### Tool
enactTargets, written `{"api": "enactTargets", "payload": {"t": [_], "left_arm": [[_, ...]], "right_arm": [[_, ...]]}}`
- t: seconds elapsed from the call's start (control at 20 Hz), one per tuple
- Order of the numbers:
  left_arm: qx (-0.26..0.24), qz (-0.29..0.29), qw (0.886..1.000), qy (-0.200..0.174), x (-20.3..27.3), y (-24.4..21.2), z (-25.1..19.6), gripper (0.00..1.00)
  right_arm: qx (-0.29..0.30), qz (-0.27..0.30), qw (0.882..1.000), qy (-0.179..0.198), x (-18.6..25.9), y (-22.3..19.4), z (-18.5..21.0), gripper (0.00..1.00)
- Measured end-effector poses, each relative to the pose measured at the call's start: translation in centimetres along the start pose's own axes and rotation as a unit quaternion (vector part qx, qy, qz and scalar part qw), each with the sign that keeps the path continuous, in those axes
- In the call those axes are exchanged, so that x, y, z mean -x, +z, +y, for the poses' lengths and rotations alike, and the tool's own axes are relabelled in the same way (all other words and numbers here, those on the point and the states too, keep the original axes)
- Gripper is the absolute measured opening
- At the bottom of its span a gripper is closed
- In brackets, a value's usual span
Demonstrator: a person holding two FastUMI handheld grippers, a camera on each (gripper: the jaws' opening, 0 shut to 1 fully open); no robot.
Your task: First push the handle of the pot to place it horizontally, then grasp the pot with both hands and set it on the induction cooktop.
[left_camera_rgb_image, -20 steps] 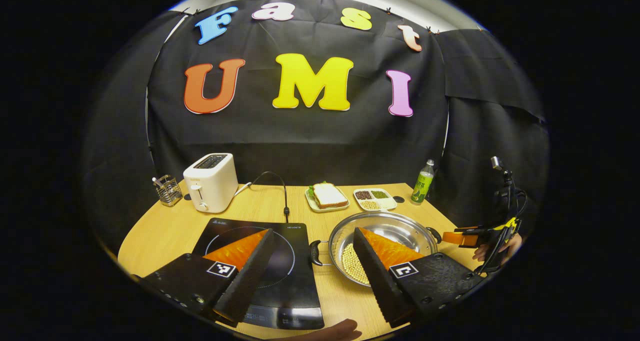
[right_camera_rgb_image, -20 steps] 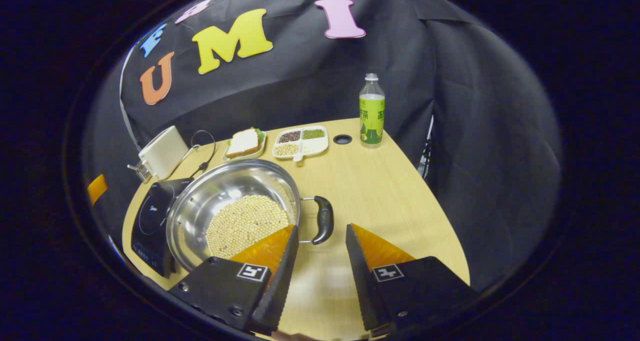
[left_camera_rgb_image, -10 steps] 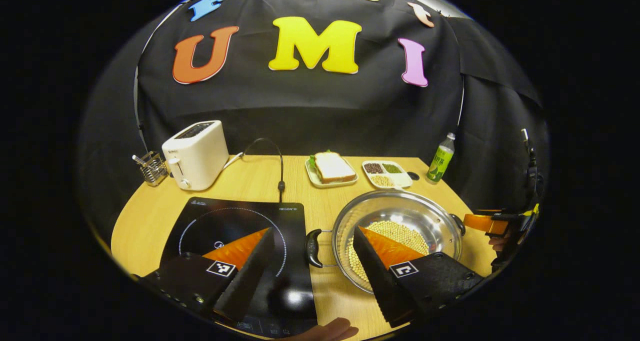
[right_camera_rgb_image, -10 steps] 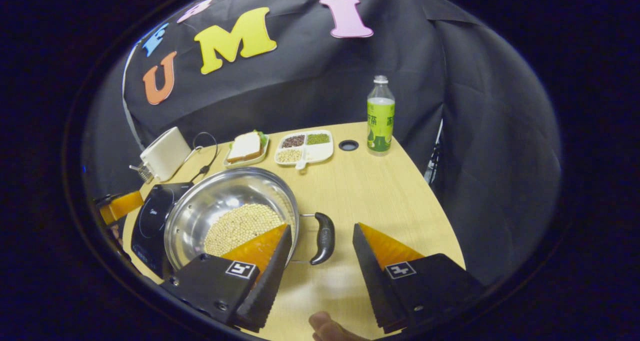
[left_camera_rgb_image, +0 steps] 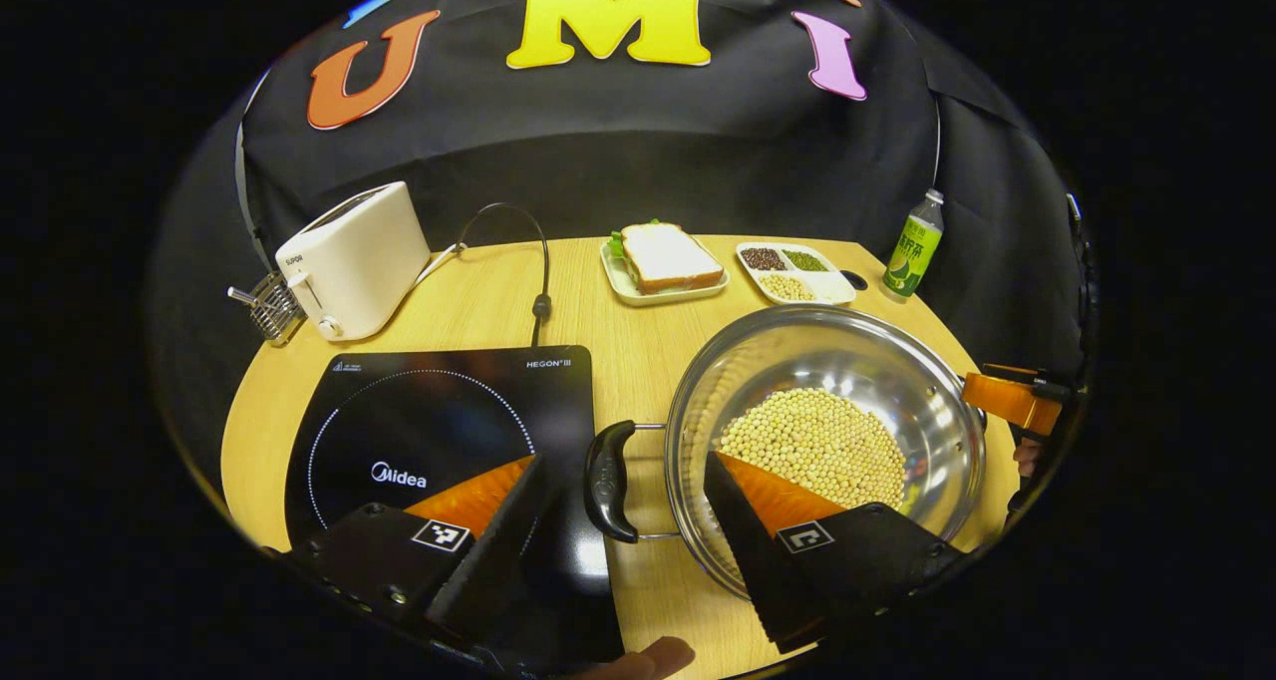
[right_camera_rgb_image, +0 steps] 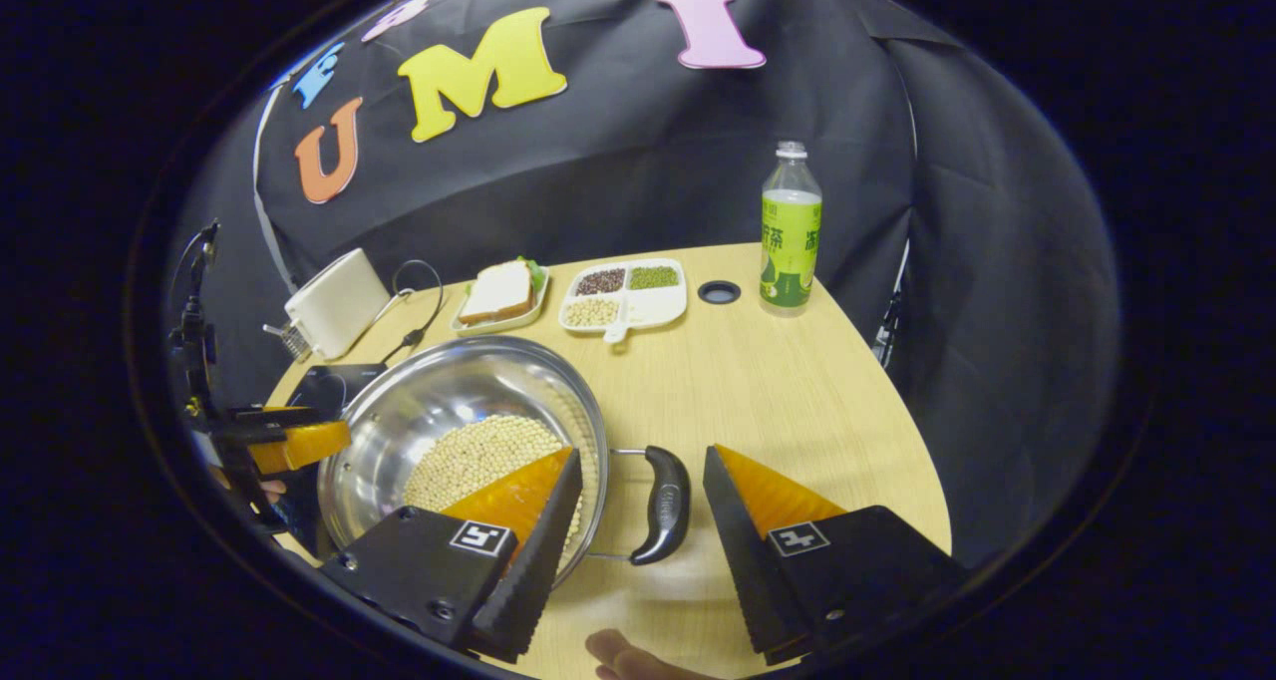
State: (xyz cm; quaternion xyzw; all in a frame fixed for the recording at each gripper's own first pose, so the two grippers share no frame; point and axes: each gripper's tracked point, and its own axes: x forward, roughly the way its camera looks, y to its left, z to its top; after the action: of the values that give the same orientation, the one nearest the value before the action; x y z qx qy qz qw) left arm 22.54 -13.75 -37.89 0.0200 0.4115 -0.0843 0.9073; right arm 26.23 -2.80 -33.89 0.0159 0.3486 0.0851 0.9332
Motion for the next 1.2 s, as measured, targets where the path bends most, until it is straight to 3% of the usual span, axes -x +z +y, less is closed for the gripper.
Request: {"api": "enactTargets", "payload": {"t": [0.2, 0.25, 0.3, 0.45, 0.5, 0.55, 0.65, 0.7, 0.75, 0.9, 0.95, 1.0, 1.2], "left_arm": [[0.007, 0.014, 1.000, 0.009, -1.4, -0.4, 0.4, 0.92], [0.003, 0.013, 1.000, 0.011, -1.5, -0.5, 0.4, 0.76], [0.005, 0.011, 1.000, 0.008, -1.6, -0.3, 0.4, 0.81], [0.009, 0.010, 1.000, 0.001, -1.6, -0.2, -0.2, 0.73], [0.009, 0.009, 1.000, 0.002, -1.5, -0.1, -0.1, 0.76], [0.011, 0.009, 1.000, 0.003, -1.6, -0.2, -0.1, 0.63], [0.013, 0.010, 1.000, 0.000, -1.4, -0.3, -0.2, 0.62], [0.012, 0.010, 1.000, -0.001, -1.5, -0.3, -0.2, 0.70], [0.007, 0.009, 1.000, 0.000, -1.3, -0.3, -0.2, 0.61], [-0.003, 0.005, 1.000, 0.000, -1.1, -0.5, -0.1, 0.56], [0.002, 0.005, 1.000, -0.003, -1.0, -0.7, -0.2, 0.65], [0.007, 0.005, 1.000, -0.005, -0.9, -0.7, -0.3, 0.56], [0.008, -0.010, 1.000, -0.013, 0.5, -0.2, -0.2, 0.56]], "right_arm": [[-0.009, 0.016, 1.000, 0.013, -1.3, -0.9, 0.5, 0.79], [-0.011, 0.017, 1.000, 0.014, -1.5, -1.0, 0.5, 0.80], [-0.014, 0.022, 1.000, 0.008, -1.8, -1.3, 0.1, 0.79], [-0.030, 0.044, 0.998, 0.017, -2.5, -2.7, 0.2, 0.78], [-0.036, 0.043, 0.998, 0.022, -2.5, -2.6, 0.4, 0.75], [-0.039, 0.041, 0.998, 0.017, -2.4, -2.6, 0.2, 0.73], [-0.041, 0.045, 0.998, 0.010, -2.5, -2.6, 0.2, 0.66], [-0.041, 0.046, 0.998, 0.009, -2.4, -2.6, 0.2, 0.65], [-0.041, 0.045, 0.998, 0.008, -2.4, -2.6, 0.3, 0.63], [-0.043, 0.046, 0.998, 0.007, -2.2, -2.7, 0.2, 0.61], [-0.046, 0.046, 0.998, 0.005, -2.1, -2.8, 0.3, 0.60], [-0.046, 0.047, 0.998, 0.004, -1.8, -2.9, 0.3, 0.59], [-0.045, 0.033, 0.998, -0.002, 0.4, -2.3, 0.9, 0.59]]}}
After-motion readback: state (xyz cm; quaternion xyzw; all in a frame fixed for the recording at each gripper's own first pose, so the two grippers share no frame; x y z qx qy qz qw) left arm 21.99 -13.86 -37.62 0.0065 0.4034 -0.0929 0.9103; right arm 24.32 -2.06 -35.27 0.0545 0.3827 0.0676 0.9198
